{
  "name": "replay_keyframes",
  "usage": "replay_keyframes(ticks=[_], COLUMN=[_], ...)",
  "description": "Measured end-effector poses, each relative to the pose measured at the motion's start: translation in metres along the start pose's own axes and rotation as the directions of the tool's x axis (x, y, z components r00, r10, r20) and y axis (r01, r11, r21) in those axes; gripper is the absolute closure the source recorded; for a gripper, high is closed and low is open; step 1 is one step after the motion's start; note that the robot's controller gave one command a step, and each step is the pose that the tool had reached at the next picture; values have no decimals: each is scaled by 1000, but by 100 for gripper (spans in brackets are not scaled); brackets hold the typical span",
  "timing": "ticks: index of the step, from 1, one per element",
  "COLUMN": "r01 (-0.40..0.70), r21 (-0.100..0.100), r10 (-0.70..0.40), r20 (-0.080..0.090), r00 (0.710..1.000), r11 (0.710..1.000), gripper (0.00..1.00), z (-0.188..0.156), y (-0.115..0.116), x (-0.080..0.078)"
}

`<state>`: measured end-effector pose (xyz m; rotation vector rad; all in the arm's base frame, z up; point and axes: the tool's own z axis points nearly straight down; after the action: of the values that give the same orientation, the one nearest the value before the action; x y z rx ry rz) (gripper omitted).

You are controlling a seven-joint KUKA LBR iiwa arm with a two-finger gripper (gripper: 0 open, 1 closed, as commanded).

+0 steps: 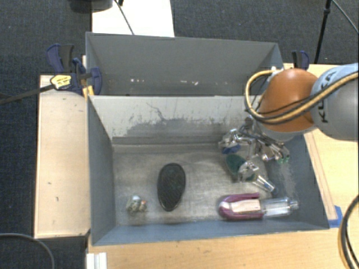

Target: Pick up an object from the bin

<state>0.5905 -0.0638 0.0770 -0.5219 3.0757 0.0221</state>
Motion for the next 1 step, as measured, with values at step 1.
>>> replay_keyframes(ticks=[1], r01=[-4], r21=[13], r10=[4], r20=[-9], r00=[1000], r11=[1000], gripper=[100], z=[2], y=[-8], x=[5])
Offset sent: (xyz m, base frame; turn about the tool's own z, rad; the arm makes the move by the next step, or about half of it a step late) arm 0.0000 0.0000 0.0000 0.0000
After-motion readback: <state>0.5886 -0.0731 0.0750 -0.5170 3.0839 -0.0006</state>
